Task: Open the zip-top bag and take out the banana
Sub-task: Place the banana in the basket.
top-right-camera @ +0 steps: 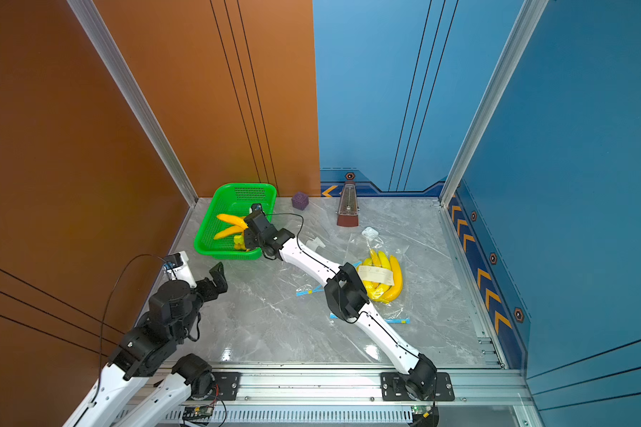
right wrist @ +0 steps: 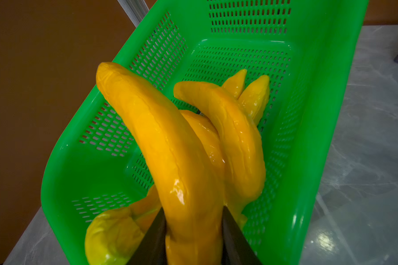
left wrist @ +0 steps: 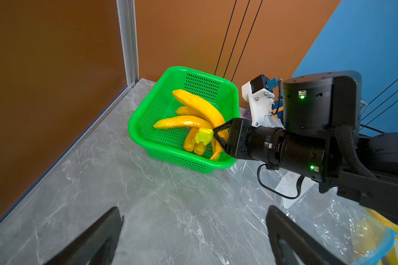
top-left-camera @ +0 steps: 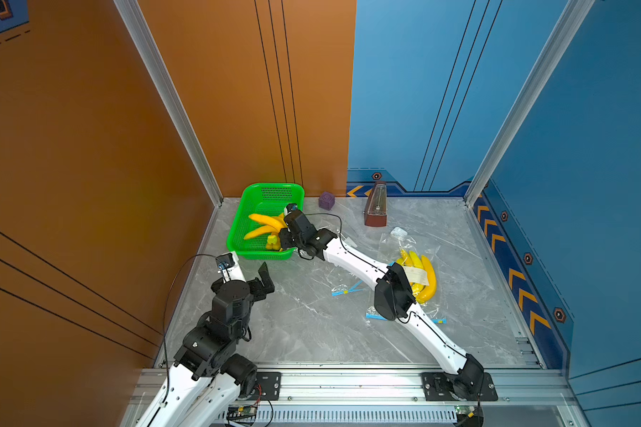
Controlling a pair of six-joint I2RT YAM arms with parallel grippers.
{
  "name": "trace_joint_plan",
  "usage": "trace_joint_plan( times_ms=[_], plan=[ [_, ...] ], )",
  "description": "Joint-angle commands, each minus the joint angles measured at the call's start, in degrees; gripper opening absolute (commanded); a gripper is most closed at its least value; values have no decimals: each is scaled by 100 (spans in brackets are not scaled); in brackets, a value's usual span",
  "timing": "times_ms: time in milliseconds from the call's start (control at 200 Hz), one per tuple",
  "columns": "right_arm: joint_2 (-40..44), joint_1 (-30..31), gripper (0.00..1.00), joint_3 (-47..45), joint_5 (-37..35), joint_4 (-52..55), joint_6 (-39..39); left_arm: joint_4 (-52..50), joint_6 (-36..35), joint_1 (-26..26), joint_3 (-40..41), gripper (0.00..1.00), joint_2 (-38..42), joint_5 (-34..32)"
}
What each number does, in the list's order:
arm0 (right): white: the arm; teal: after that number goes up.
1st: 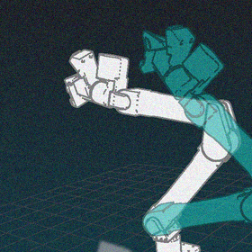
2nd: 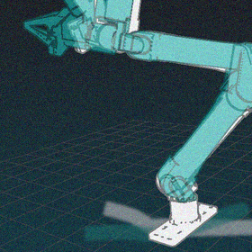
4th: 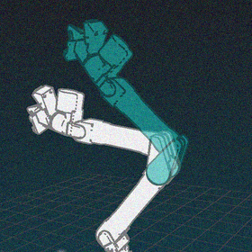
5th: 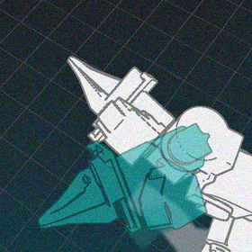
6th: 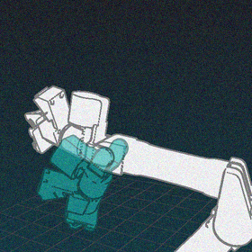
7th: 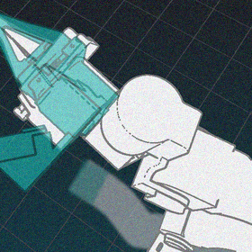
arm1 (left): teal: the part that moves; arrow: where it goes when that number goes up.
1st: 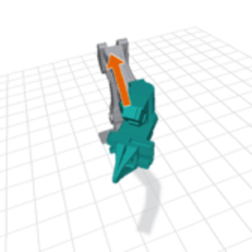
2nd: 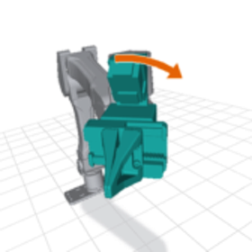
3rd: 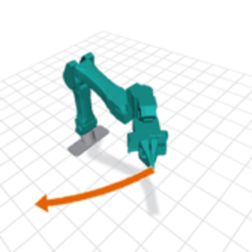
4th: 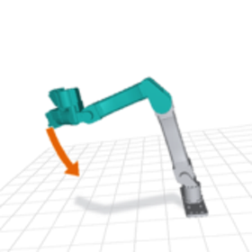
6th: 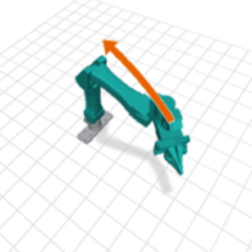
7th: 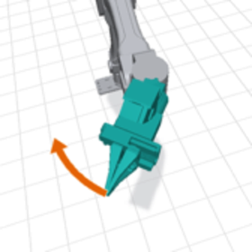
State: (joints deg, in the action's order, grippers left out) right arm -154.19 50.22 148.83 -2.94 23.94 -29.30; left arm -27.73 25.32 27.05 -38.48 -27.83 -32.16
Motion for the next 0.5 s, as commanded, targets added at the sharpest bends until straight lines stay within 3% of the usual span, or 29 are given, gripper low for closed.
trace_joint_plan(
  times_ms=[0, 100, 245, 495],
  plan=[
    [-76, -25, 31, 203, -89, -37, 126, -66, -5, -34, 77, 99, 24, -128],
    [-72, -32, 44, 205, -131, -42, 100, -67, -8, -33, 77, 100, 28, -124],
    [-17, 30, 56, 190, -182, -15, 190, -71, -11, -33, 77, 100, 26, -152],
    [383, 64, 57, 124, -240, 213, 179, -75, -14, -36, 120, 100, 28, -204]
  ],
)
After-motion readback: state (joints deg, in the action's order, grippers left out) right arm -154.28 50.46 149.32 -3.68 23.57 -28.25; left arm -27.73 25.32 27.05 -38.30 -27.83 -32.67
